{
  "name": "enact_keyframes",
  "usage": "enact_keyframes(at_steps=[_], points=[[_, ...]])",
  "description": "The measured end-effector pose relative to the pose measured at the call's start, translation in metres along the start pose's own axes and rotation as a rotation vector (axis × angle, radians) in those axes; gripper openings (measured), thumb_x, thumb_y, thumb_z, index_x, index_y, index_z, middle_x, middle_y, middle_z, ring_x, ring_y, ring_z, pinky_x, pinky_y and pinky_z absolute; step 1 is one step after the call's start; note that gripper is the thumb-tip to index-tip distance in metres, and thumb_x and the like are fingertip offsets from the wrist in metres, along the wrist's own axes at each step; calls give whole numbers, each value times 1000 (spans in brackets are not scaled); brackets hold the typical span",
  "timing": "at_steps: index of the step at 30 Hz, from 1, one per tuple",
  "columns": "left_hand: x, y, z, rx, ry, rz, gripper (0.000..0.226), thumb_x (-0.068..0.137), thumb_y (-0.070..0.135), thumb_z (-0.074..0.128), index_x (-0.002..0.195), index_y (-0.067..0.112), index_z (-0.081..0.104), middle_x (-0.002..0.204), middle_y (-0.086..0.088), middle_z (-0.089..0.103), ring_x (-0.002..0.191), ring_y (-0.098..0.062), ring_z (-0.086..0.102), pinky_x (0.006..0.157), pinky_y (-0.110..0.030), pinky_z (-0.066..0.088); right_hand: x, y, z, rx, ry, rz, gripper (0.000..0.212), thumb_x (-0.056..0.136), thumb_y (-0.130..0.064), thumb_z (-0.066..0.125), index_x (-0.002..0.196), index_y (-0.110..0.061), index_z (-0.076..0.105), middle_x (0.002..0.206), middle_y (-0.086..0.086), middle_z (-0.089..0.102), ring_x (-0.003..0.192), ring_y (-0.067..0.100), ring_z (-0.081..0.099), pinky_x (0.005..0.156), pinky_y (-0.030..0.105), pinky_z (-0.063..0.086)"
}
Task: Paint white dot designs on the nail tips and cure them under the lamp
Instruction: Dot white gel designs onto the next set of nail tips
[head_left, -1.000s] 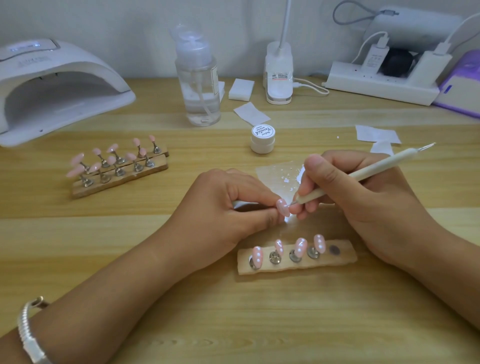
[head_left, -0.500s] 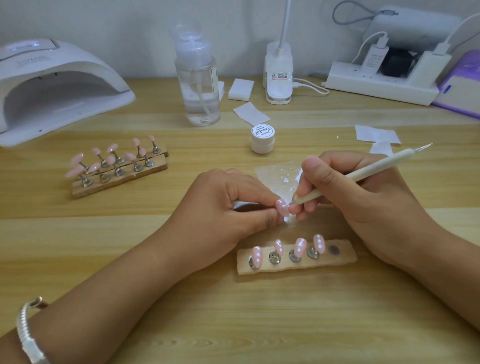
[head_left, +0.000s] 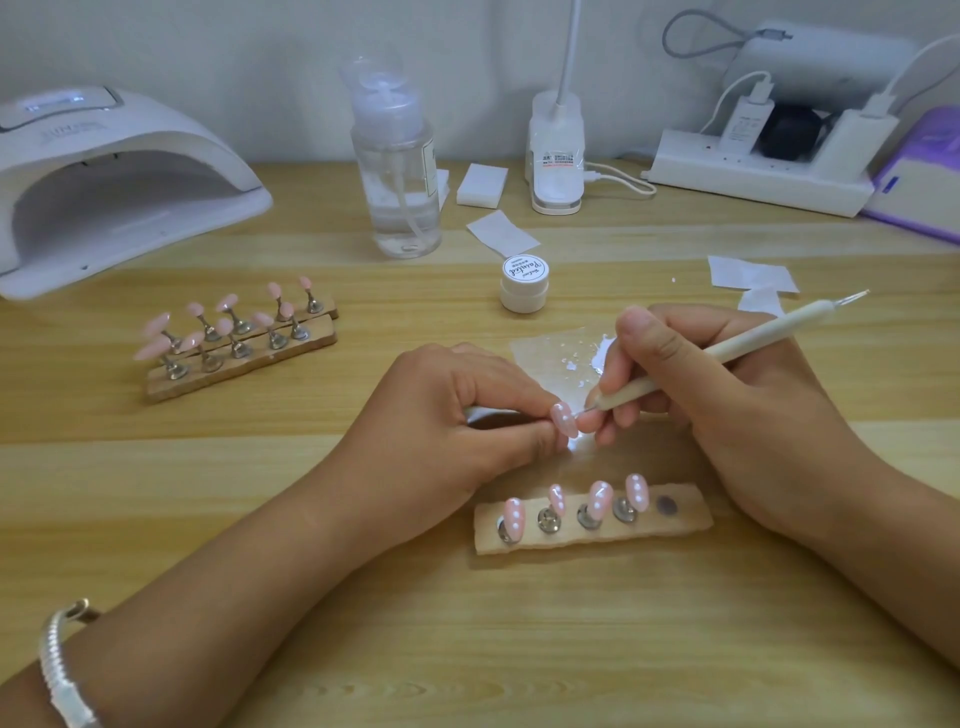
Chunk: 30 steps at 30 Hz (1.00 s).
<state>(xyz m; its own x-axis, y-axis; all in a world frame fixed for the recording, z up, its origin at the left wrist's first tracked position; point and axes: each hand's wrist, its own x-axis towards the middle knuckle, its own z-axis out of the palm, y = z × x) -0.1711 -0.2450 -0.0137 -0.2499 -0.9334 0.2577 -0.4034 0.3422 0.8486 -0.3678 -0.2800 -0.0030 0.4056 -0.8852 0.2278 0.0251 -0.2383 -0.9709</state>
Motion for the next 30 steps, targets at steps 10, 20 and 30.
enact_keyframes(at_steps=[10, 20, 30], points=[[-1, -1, 1, 12, 3, -25, 9, 76, 21, 77, 83, 22, 81, 83, 16, 76, 94, -12, 68, 88, -35, 52, 2, -4, -9, -66, 297, -194, 35, 97, -33, 57, 69, -12, 63, 59, 0, 62, 55, 16, 63, 60, 22, 51], [0, 0, 1, 30, 13, -20, 9, 74, 23, 77, 82, 22, 81, 83, 15, 76, 93, -13, 69, 86, -33, 53, 17, 14, -34, -386, 415, -35, 42, 91, -41, 66, 64, -10, 64, 51, -11, 57, 44, 8, 55, 47, 14, 42], [0, 2, 1, 34, 19, -17, 10, 74, 22, 76, 82, 19, 81, 83, 14, 76, 92, -12, 69, 86, -32, 53, 17, 14, -35, -382, 421, -63, 40, 95, -34, 64, 63, -10, 63, 48, -9, 54, 43, 5, 51, 48, 12, 41]])
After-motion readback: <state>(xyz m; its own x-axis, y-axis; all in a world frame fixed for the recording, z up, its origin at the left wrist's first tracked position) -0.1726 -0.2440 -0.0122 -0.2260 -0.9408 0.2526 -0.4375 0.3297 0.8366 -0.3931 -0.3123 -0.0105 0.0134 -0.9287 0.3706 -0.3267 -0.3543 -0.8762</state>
